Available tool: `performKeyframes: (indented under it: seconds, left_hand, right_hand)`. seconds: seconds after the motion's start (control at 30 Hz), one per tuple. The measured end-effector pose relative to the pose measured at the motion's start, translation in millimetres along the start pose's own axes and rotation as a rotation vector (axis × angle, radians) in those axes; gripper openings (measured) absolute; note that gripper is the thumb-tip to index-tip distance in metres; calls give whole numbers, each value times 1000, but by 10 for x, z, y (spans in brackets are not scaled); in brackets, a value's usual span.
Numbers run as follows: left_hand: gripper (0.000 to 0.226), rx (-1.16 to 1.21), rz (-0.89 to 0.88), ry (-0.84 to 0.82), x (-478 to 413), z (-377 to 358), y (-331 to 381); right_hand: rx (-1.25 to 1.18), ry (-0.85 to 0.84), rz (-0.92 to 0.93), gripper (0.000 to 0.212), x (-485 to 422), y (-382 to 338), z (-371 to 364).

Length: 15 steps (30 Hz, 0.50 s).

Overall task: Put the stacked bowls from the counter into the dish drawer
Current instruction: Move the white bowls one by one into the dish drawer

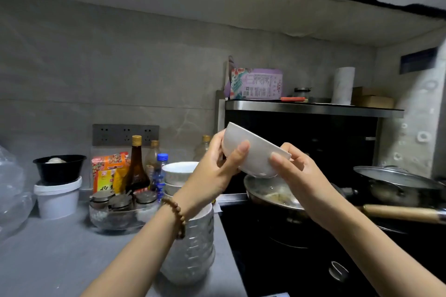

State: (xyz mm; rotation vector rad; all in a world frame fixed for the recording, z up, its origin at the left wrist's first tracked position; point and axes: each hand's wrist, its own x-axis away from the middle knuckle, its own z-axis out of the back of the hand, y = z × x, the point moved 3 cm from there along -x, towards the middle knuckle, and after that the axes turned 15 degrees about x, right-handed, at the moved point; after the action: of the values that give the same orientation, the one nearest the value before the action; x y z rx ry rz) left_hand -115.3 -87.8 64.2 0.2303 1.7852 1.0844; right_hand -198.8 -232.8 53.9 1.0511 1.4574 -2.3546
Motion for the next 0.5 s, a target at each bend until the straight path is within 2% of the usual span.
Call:
performKeyframes:
  seconds: [0.1,0.17,0.2,0.3,0.4,0.5]
  left_hand:
    - [69,124,146,-62,120,-410,-196]
    - [69,173,203,-92,240,-682,-371]
    - [68,198,226,-104,307,-817,-477]
    - [68,247,333,-143,543,-1218,-854]
    - [73,266,494,-174,786,-1615,-1307]
    - [67,347,664,-221,1016,-1969,-1772]
  right_hand:
    - [11,15,-49,72,415,11,310]
    - [80,1,-103,78,734,50,531]
    - [121,-9,-134,73,900,87,640]
    - [230,5,-226,39,1401,197,967]
    - [361,6,-303,34,1863,376,1285]
    - [347,-34,-392,21,2300,583,1522]
